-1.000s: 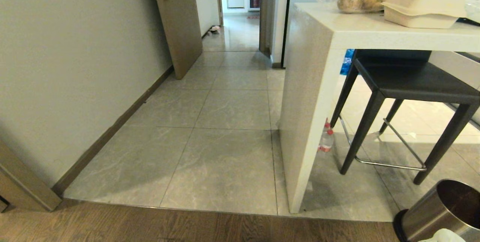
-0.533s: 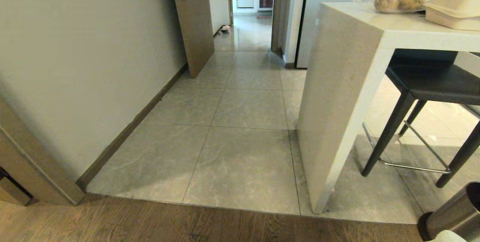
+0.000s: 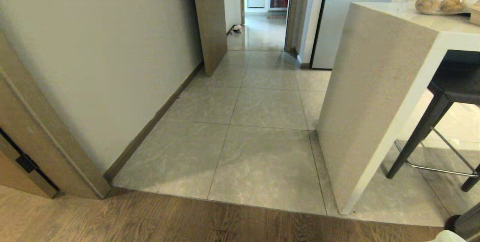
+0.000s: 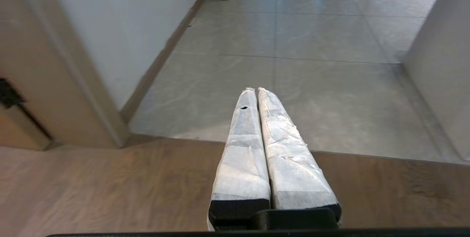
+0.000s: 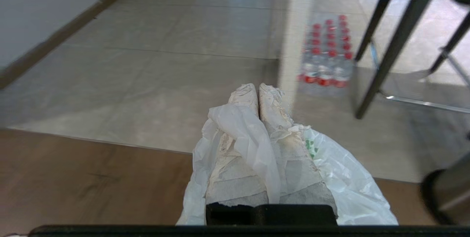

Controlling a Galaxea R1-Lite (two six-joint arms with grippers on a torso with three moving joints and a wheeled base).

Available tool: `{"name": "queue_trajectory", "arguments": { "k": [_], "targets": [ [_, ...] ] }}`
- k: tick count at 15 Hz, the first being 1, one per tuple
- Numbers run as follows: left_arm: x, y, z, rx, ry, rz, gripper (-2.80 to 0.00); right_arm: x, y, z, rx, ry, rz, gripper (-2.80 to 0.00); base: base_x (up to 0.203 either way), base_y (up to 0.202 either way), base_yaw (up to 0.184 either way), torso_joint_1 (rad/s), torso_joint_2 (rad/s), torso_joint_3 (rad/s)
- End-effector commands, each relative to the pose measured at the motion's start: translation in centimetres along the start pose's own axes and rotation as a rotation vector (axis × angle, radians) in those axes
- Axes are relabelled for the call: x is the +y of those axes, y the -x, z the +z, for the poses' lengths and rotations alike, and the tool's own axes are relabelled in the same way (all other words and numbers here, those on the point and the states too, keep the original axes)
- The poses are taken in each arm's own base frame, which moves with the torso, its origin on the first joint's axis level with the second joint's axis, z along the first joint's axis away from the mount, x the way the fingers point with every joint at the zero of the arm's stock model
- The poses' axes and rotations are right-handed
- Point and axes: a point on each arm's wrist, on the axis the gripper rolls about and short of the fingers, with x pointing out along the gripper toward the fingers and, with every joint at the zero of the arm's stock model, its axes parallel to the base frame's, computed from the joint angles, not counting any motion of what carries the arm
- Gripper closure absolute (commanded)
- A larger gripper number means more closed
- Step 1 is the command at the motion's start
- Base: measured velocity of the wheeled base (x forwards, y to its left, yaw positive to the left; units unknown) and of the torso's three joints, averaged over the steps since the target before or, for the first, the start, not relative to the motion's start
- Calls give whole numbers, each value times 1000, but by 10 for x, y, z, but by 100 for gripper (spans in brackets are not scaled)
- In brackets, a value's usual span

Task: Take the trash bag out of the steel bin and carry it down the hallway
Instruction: Put the trash bag at the door

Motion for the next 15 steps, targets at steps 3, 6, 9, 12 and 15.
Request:
{"name": "queue_trajectory", "arguments": {
  "k": [3, 6, 9, 12, 15],
  "targets": [
    [0, 0, 0, 0, 0, 2, 0, 0, 0, 0, -1, -12, -1, 0, 0, 186, 11, 1, 3, 3],
    [0, 0, 0, 0, -1, 0, 0, 0, 0, 0, -1, -12, -3, 0, 0, 150, 10, 3, 4, 3],
    [0, 0, 0, 0, -3, 0, 0, 0, 0, 0, -3, -13, -1, 0, 0, 0, 0, 0, 0, 0],
    [0, 0, 0, 0, -3, 0, 0, 0, 0, 0, -1, -18, -3, 0, 0, 0, 0, 0, 0, 0],
    [0, 0, 0, 0, -3, 0, 0, 0, 0, 0, -3, -16, -1, 0, 7, 12, -140, 3, 3, 1]
  ]
}}
